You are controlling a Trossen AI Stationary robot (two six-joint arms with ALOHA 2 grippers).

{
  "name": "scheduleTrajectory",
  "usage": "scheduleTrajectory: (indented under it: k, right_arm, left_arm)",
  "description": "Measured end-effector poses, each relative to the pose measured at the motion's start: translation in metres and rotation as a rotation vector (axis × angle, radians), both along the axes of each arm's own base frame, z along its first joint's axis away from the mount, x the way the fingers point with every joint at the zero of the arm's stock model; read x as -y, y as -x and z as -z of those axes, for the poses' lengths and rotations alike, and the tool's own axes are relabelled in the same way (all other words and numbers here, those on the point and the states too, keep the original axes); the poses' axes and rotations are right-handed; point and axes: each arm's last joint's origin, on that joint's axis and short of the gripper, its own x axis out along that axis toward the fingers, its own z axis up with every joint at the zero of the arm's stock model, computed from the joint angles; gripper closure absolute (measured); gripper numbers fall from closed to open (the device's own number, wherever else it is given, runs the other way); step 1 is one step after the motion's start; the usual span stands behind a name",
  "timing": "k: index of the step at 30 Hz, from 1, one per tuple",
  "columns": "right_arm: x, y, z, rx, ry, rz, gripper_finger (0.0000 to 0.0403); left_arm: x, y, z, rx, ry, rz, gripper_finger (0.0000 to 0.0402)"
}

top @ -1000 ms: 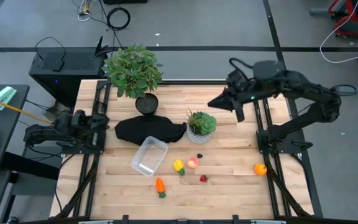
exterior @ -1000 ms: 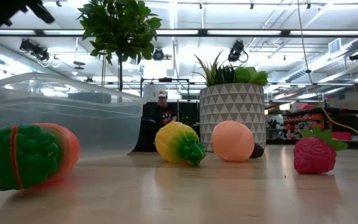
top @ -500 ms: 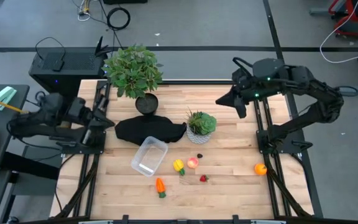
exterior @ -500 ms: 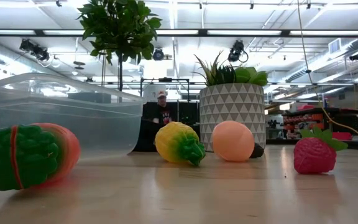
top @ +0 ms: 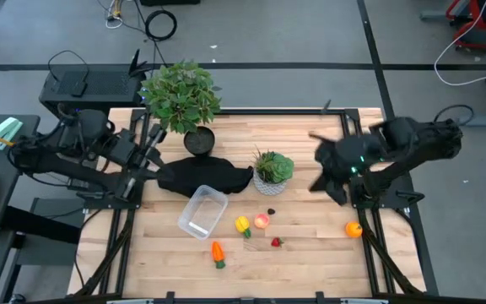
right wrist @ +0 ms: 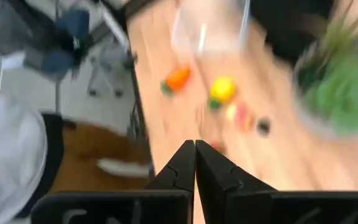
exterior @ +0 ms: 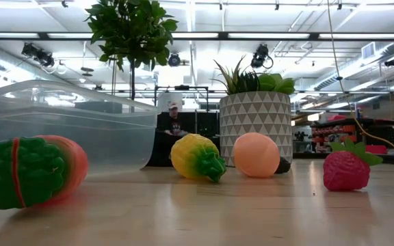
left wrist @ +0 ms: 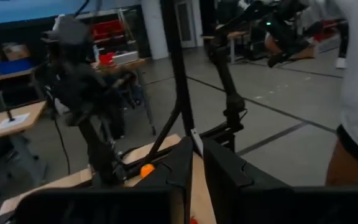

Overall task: Pick and placing Produce into tupperware
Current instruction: Put the orange into the transparent bin

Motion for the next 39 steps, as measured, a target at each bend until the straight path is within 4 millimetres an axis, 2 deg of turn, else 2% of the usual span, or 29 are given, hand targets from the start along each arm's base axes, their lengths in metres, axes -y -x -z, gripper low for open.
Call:
scheduleTrajectory:
  k: [4, 10, 14, 17, 22, 24, 29, 33, 39]
  right_arm:
    - [-0.016, 0.024, 0.029, -0.142, -0.036, -0.019, 0.0388]
    - [-0.029, 0.065, 0.072, -0.312, -0.113, -0.049, 0.0398]
    - [-0.037, 0.086, 0.104, -0.416, -0.121, -0.099, 0.0394]
    - [-0.045, 0.094, 0.130, -0.460, -0.093, -0.184, 0.0387]
    - [-0.055, 0.107, 0.172, -0.604, -0.041, -0.421, 0.0366]
    - [-0.056, 0.111, 0.185, -0.637, -0.019, -0.509, 0.0347]
    - [-0.056, 0.109, 0.198, -0.539, 0.075, -0.689, 0.0272]
    - [-0.054, 0.105, 0.207, -0.527, 0.161, -0.658, 0.0199]
    - [-0.053, 0.101, 0.226, -0.611, 0.203, -0.580, 0.0088]
  left_arm:
    - [0.001, -0.009, 0.005, -0.043, -0.006, -0.049, 0.0353]
    - [0.002, -0.028, 0.014, -0.103, -0.001, -0.062, 0.0355]
    - [0.004, -0.043, 0.021, -0.149, 0.005, -0.063, 0.0355]
    - [0.005, -0.052, 0.026, -0.177, 0.001, -0.064, 0.0353]
    - [0.006, -0.065, 0.034, -0.215, -0.005, -0.067, 0.0355]
    - [0.006, -0.069, 0.036, -0.225, -0.006, -0.068, 0.0356]
    - [0.007, -0.075, 0.040, -0.242, -0.008, -0.068, 0.0352]
    - [0.007, -0.077, 0.040, -0.242, -0.010, -0.084, 0.0350]
    - [0.007, -0.077, 0.041, -0.243, -0.011, -0.091, 0.0349]
